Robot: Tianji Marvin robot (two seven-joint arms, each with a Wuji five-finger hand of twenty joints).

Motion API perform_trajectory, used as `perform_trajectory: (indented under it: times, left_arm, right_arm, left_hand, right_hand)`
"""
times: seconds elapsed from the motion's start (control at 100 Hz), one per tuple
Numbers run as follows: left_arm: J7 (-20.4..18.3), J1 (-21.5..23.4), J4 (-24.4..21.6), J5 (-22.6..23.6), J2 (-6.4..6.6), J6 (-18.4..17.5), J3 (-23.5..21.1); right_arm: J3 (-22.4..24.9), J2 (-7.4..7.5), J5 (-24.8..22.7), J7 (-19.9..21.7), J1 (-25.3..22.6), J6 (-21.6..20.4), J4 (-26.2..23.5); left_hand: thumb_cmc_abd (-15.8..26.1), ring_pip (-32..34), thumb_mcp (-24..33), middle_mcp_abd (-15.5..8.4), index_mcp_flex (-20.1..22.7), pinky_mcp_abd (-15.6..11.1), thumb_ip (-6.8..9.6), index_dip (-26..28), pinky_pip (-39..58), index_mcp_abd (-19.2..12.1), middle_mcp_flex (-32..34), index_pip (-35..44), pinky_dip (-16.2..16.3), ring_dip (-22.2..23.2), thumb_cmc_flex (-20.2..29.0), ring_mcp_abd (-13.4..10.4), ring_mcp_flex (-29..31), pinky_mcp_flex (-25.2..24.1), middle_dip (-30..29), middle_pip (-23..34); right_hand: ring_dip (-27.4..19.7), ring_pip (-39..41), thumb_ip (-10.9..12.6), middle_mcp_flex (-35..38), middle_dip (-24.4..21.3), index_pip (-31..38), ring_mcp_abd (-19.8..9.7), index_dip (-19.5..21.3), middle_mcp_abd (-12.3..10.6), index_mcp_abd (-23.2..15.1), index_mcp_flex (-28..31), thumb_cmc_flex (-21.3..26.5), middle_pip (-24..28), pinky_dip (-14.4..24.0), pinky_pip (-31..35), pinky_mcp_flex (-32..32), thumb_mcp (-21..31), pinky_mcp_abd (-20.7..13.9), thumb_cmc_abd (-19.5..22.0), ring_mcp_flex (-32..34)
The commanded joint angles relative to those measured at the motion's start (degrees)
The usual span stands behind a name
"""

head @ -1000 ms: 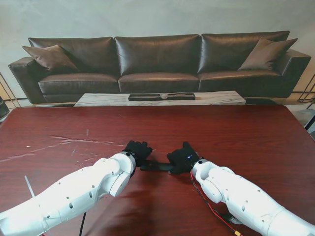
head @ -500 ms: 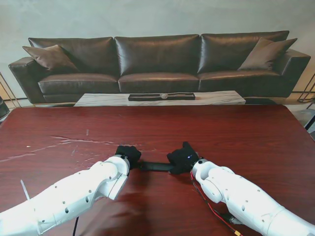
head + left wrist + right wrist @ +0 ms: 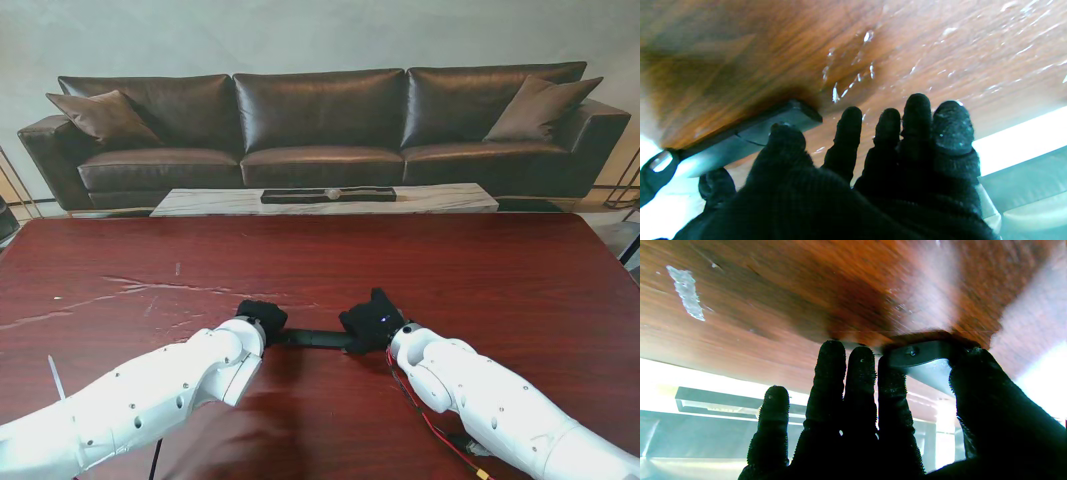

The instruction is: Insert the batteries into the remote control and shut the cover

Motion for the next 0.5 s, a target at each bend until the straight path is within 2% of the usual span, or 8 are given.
perform_trajectory:
  times: [0.0,0.23,0.49]
  left_arm:
    - [-0.04,-0.52,0.12,-0.73,-0.43,-0.31,0.45]
    - [0.1,-2.1,1.0,-3.28,-1.01,0.23,2.94]
    - [0.8,-2.07,1.45,-4.49,-1.47,0.23,2.92]
  right_arm:
    - [-0.57,0.32,-0.38,0.87,-1.11,0.07,1.09]
    - [-0.46,0.34,-0.41,0.86,-1.19,0.06,1.01]
    - [-0.44,0.32,-0.4,0.8,-1.2,0.07,1.02]
  left_hand:
    - [2.8,2.25,-0.95,1.24,1.54,-0.28,1.68,0.03,2.25,-0.09,2.16,2.67,0.86,0.92,0.92,0.15,2.02,0.77,0.99,1.21]
    - [2.86,2.96,-0.94,1.3,2.53,0.01,1.66,-0.82,2.94,-0.1,3.51,4.18,0.61,0.96,1.44,0.36,2.71,1.44,1.18,1.88]
    - [2.76,3.2,-0.89,1.16,3.02,0.04,1.7,-1.83,3.34,-0.15,4.06,4.61,0.23,0.81,2.14,0.3,3.14,1.77,1.08,2.13]
  right_hand:
    - [-0.34,-0.08,6.76,-0.43,-1.67,5.24,-0.38,1.66,0.55,-9.62,3.28,8.94,-3.05,0.37,-0.1,-1.24,4.66,1.09,6.43,-1.24]
    - [-0.35,-0.09,6.77,-0.43,-1.67,5.24,-0.41,1.66,0.57,-9.62,3.27,8.95,-3.05,0.37,-0.1,-1.23,4.68,1.07,6.43,-1.2]
    - [-0.34,-0.08,6.78,-0.44,-1.67,5.23,-0.35,1.67,0.59,-9.54,3.26,8.98,-3.03,0.37,-0.1,-1.23,4.69,1.07,6.4,-1.22]
